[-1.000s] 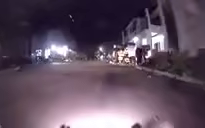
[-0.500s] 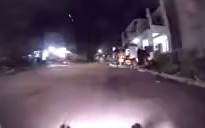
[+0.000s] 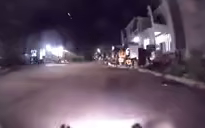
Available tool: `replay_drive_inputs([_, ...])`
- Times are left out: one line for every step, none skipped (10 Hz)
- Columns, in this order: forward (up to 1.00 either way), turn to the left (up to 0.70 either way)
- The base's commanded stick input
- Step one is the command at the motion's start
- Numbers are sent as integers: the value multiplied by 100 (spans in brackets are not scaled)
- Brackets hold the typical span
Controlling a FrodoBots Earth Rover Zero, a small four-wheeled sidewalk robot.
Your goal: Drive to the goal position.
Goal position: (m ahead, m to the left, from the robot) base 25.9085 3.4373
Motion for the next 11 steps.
replay_drive_inputs([100, 0])
replay_drive_inputs([100, 0])
replay_drive_inputs([100, 0])
replay_drive_inputs([100, 0])
replay_drive_inputs([100, 0])
replay_drive_inputs([100, 0])
replay_drive_inputs([100, 0])
replay_drive_inputs([100, 0])
replay_drive_inputs([100, 0])
replay_drive_inputs([100, -6])
replay_drive_inputs([100, -39])
